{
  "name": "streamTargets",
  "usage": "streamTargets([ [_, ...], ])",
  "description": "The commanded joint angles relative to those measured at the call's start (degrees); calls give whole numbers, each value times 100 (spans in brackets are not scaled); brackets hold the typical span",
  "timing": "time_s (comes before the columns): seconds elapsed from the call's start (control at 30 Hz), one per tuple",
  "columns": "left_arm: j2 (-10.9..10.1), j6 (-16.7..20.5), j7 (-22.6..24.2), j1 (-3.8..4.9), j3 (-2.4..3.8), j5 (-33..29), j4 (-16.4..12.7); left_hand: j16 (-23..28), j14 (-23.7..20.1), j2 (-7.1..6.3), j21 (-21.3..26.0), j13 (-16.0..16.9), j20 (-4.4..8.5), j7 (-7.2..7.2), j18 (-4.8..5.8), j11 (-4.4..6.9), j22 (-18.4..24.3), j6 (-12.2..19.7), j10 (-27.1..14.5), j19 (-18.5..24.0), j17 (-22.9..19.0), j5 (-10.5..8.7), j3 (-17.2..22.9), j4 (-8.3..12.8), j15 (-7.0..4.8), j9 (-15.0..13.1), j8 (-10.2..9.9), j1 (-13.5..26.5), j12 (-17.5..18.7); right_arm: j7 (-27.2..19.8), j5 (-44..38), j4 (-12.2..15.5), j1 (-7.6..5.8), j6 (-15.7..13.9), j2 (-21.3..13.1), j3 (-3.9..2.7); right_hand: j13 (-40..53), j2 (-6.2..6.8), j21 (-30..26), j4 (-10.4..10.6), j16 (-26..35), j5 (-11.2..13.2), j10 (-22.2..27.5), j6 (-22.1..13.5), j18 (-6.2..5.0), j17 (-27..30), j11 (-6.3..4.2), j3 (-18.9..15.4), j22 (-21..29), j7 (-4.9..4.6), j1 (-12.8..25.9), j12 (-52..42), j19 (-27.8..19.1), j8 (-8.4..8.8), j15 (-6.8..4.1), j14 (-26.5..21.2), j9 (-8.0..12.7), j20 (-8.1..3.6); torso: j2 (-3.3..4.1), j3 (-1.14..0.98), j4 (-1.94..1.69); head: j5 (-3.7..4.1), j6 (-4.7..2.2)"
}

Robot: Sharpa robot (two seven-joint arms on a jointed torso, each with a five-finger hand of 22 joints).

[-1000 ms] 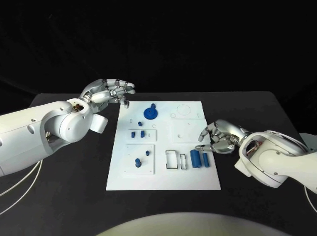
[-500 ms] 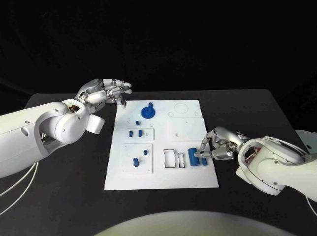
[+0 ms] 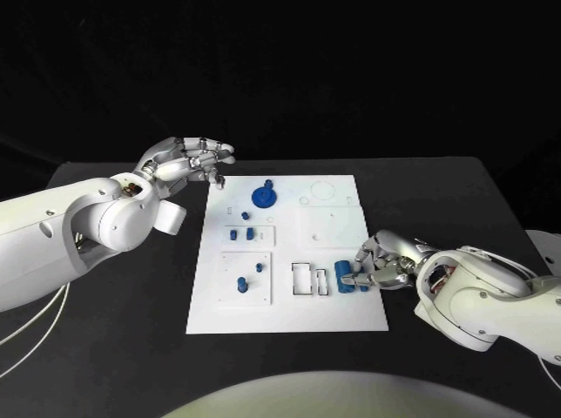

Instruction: Assemble the parts on the task board

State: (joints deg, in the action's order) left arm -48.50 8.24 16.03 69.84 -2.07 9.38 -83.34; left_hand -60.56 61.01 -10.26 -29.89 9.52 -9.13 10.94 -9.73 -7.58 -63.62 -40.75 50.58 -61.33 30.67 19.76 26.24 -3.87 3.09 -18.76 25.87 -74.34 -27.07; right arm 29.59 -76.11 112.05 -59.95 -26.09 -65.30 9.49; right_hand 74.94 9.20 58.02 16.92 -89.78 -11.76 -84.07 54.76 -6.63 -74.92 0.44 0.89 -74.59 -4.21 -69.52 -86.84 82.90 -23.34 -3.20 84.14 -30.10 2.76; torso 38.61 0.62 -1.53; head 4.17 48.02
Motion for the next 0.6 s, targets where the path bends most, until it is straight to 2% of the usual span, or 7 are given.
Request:
streamTargets([
  [0.03,6,-54,42,1,4,2,-15,-27,-43,26,24,-4,11,37,-62,-2,5,53,-31,-32,-5,28,-34,1,11,-8,25,26,-32,88,-157,-47,47,127,98,3,1041,-13,22,-1,-22,-51,-310,59,68,-1508,-45,2,-8,-2,48,-11,22,-41,-46,586,-15,-32,1,-1,-4,-16,3],
  [0.47,-7,-52,12,1,4,2,-32,-32,-46,29,31,-4,10,38,-62,-3,9,60,-39,-36,-10,30,-40,-2,12,-9,35,24,-41,114,-161,-221,101,131,406,3,1071,-37,35,-10,-22,-135,-329,70,71,-1508,-62,52,-23,14,4,-28,23,-44,-62,586,-45,-48,5,3,0,-46,35],
  [0.53,-9,-53,10,2,4,2,-36,-32,-46,29,31,-4,10,38,-62,-3,9,60,-39,-36,-10,30,-40,-2,12,-9,35,24,-41,141,-165,-262,118,83,443,3,1074,-78,40,-14,-22,-189,-331,79,73,-1508,-70,113,-32,22,-67,-27,23,-44,-71,586,-62,-57,4,1,-2,-50,44],
  [0.6,-12,-53,7,2,4,2,-39,-32,-46,29,31,-4,10,38,-62,-3,9,60,-39,-36,-10,30,-40,-2,12,-9,35,24,-41,162,-170,-297,136,35,471,3,1080,-145,55,-30,-22,-376,-334,89,77,-1508,-84,258,-50,35,-277,-27,27,-29,-84,586,-89,-73,0,0,-3,-53,52],
])
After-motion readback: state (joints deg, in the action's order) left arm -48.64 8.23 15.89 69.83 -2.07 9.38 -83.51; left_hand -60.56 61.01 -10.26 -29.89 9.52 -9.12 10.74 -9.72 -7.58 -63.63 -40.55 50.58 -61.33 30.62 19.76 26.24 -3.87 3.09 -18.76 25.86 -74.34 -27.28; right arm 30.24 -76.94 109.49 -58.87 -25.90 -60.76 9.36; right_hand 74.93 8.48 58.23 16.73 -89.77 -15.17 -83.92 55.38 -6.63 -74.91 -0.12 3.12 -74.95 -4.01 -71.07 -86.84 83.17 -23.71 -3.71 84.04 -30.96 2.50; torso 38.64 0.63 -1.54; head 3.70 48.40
